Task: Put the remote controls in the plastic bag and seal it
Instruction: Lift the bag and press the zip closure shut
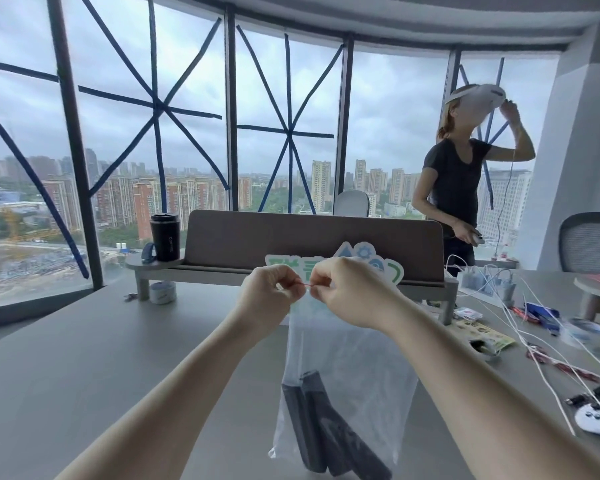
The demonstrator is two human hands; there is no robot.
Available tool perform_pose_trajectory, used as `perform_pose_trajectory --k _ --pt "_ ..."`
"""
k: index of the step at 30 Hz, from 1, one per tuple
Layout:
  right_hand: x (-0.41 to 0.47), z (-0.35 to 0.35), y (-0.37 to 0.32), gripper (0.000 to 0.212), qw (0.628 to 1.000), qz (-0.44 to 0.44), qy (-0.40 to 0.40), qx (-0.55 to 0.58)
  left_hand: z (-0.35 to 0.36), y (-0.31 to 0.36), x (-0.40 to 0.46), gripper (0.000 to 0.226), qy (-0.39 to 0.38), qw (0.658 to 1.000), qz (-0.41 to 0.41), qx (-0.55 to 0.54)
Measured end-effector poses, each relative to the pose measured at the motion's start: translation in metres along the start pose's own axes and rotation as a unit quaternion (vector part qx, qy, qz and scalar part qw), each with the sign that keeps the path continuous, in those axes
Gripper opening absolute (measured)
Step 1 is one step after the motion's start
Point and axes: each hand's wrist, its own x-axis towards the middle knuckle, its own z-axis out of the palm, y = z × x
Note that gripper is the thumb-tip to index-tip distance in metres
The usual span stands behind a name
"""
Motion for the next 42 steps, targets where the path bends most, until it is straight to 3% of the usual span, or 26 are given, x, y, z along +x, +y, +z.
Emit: perform_pose_trajectory --k 11,21,26,34,42 --pt "-0.021 -0.001 0.041 0.02 0.994 0.02 0.08 -0.066 -0.034 -0.022 0.005 0.014 0.144 0.989 0.02 0.007" --pt "-0.026 0.003 0.037 0.02 0.99 -0.037 0.065 -0.116 -0.069 -0.047 0.009 0.017 0.202 0.979 -0.009 -0.03" --pt "-0.015 0.008 0.025 0.024 0.984 -0.052 0.122 -0.123 -0.083 -0.06 0.016 0.015 0.206 0.978 -0.007 -0.035" --pt "0.079 0.079 0.021 0.029 0.99 -0.016 0.127 -0.066 -0.105 -0.133 0.068 0.013 0.216 0.975 -0.062 0.001" --pt "0.194 0.151 -0.015 0.028 0.984 -0.016 0.172 0.042 -0.171 -0.186 0.148 0.022 0.266 0.957 -0.097 -0.068"
